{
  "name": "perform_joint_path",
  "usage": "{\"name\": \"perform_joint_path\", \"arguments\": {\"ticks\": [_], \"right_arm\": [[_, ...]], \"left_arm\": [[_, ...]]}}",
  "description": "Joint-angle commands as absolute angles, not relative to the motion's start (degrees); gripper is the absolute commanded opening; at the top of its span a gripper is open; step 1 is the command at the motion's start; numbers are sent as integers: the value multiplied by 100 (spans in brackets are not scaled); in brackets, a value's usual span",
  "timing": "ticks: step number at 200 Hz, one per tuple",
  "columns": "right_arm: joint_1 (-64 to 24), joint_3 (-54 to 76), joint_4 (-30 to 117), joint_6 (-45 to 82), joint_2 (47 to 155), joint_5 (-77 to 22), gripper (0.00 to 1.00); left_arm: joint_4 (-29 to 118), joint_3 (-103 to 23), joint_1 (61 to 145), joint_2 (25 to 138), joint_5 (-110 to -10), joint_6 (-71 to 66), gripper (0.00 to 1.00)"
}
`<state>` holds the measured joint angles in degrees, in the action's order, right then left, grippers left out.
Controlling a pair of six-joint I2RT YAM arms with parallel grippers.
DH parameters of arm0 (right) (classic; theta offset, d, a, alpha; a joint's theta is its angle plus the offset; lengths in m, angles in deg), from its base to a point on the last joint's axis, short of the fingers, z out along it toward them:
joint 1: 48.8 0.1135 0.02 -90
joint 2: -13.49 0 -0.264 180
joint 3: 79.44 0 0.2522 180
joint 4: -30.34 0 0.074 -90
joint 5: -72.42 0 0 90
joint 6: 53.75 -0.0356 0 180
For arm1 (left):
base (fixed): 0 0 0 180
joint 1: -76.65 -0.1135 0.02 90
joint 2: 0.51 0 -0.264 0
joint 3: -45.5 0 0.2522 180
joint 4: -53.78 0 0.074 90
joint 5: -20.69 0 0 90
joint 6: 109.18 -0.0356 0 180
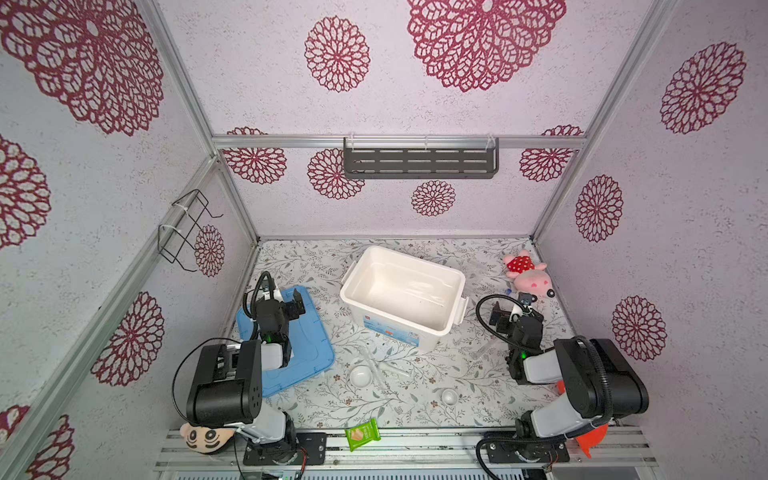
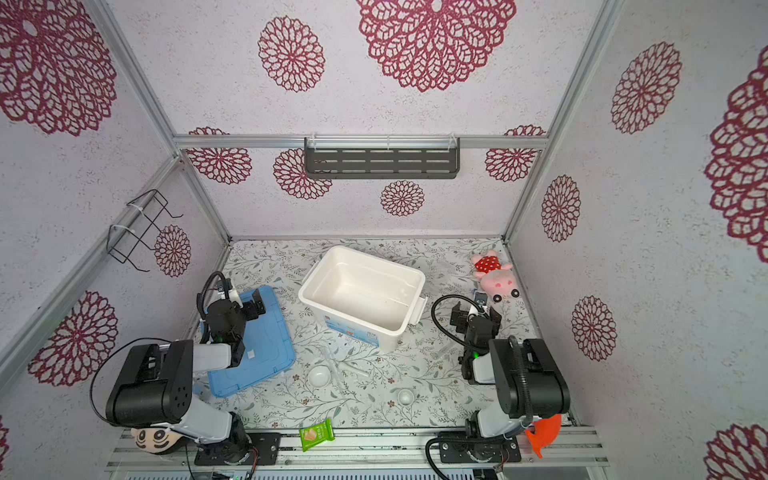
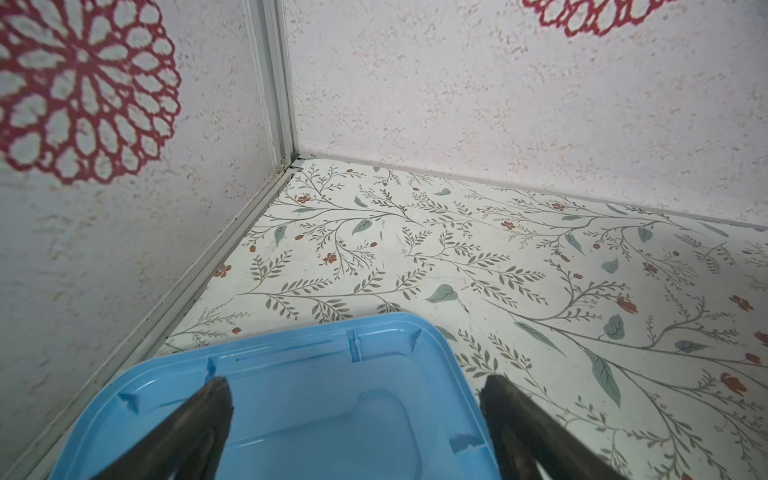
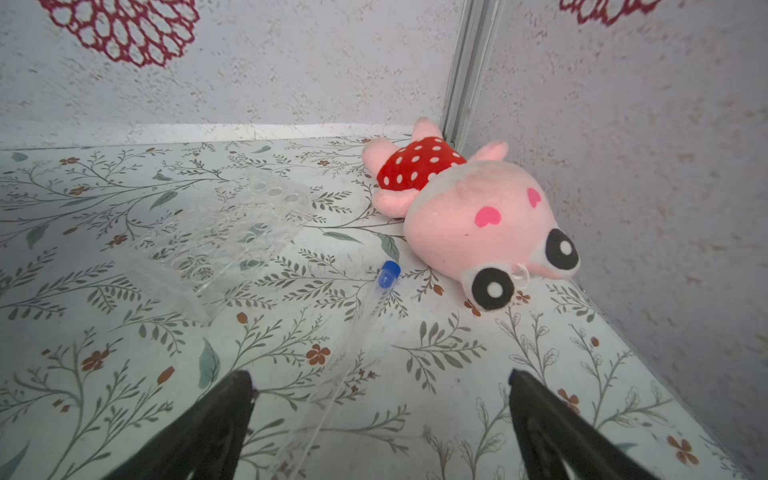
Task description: Organize the chemistry lab equipment
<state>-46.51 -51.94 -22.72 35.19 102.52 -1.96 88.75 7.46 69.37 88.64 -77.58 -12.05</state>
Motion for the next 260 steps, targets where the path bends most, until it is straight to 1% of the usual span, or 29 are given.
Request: {"name": "perform_joint_path", "arguments": {"ticks": [1, 173, 191, 204, 214, 223, 231, 251, 260], "right_arm": [[-4669, -5103, -2447, 3462, 10144, -266, 99], [-4669, -5106, -2455, 3446, 10151, -268, 99], [-4669, -5138, -2510, 3386, 10138, -123, 99], [-4669, -5174, -2534, 3314, 10085, 34, 99], [-4669, -5226, -2493, 3385, 9912, -120, 99], [-4669, -5220, -2273, 3477, 9692, -288, 99], [-4668, -5126, -1769, 3445, 9427, -247, 99], [-4693, -4455, 420, 2647, 8634, 540, 99], [-4704, -4155, 1223, 2481, 8372, 662, 99]], "left_arm": [[8924, 709, 6910, 8837, -7724, -1206, 97], [8921, 705, 6910, 8844, -7722, -1202, 97], [8923, 707, 6910, 8844, -7728, -1202, 97], [8916, 711, 6914, 8835, -7723, -1206, 97], [8932, 709, 6913, 8835, -7723, -1205, 97], [8932, 712, 6923, 8839, -7732, -1206, 97], [8932, 709, 6919, 8835, -7738, -1213, 97], [8932, 708, 6925, 8835, -7736, -1212, 97], [8931, 713, 6926, 8837, -7732, -1206, 98]]}}
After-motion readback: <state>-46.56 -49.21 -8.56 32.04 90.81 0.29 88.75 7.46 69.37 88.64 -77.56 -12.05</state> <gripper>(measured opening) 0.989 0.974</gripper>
